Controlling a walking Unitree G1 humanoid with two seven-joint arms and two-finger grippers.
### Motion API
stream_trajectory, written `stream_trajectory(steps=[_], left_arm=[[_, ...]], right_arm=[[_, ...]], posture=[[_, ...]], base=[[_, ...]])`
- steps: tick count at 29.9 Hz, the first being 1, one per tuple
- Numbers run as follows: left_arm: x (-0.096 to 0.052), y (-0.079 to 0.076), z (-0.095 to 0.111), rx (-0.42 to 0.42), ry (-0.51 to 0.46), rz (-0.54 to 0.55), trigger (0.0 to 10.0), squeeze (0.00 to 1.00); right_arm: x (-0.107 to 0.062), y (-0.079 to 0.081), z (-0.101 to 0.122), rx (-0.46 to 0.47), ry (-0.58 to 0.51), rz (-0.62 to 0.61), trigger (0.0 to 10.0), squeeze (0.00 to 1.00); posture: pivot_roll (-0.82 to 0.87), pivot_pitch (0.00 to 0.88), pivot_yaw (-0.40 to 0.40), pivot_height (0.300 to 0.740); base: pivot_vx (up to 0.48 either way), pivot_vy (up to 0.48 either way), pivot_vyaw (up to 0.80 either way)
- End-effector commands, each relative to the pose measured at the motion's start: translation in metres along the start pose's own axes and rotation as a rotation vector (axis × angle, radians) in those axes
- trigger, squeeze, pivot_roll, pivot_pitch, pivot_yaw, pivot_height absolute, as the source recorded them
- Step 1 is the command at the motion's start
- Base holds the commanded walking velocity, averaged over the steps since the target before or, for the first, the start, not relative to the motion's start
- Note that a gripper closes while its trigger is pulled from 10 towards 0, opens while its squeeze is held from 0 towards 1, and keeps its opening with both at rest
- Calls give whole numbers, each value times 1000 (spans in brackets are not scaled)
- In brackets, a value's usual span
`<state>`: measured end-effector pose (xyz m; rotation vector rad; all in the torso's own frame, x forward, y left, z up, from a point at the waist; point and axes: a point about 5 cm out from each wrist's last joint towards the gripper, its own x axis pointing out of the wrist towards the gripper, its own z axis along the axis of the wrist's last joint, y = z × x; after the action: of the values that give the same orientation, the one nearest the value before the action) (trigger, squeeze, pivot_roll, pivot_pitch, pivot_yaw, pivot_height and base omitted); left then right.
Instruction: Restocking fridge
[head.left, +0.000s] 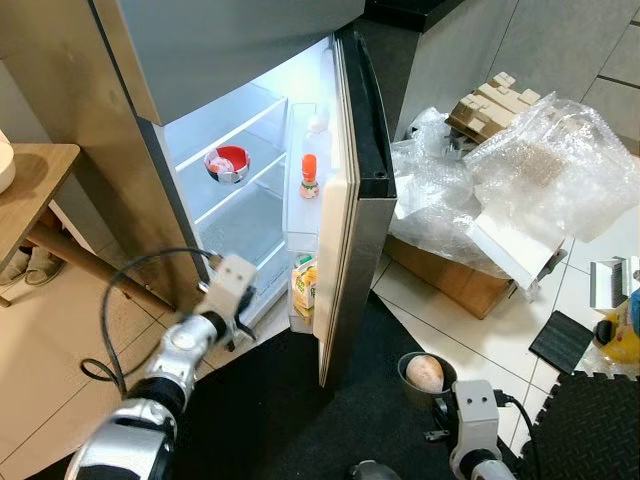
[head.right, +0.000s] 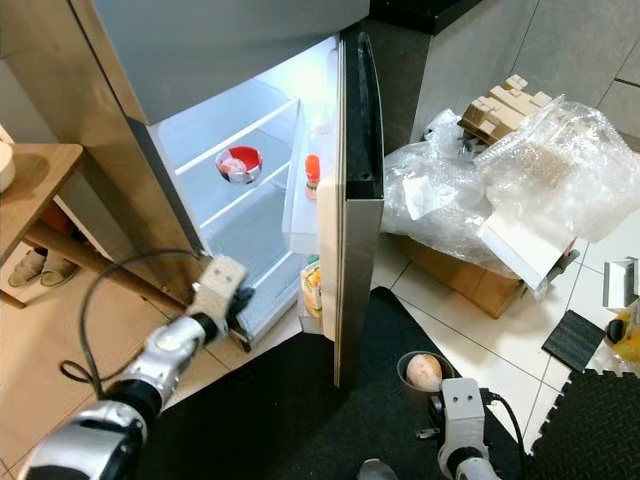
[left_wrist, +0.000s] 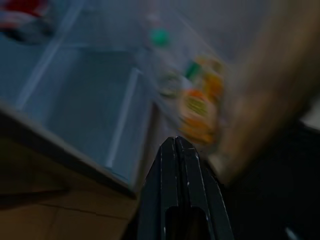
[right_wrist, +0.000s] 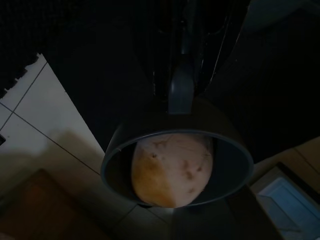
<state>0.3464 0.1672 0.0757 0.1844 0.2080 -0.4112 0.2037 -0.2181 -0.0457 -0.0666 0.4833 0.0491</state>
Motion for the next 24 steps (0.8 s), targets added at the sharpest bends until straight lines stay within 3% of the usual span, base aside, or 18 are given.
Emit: stream_trajectory(steps=[1,3,9,10,14,24], left_arm=[[3,2,10,-63,-64,8,10000,0],[8,-1,22,-116,-124,-7,10000,0],[17,-12,32,-146,-143,-28,10000,0],[24,-28,39,-170,-160,-120,10000,0],[29,-47,46,-172,-184,-249,10000,0],[37,-69,59,-152,-205,-364,10000,0]], right_arm=[[0,-1,-1,-2,8,-1,10000,0],[0,-1,-1,0,5,-4,10000,0],[-1,-2,-1,3,5,-9,10000,0],[-1,-3,-1,3,5,-11,10000,0],[-2,-4,-2,4,5,-14,10000,0],[-2,-5,-2,10,-1,-24,10000,0]], posture=[[-186,142,1,736],[-190,142,4,736],[-194,143,7,736],[-196,146,8,736],[-197,148,10,736],[-206,154,21,736]], base=[[0,0,0],[0,0,0],[0,0,0],[0,0,0],[0,0,0],[0,0,0]])
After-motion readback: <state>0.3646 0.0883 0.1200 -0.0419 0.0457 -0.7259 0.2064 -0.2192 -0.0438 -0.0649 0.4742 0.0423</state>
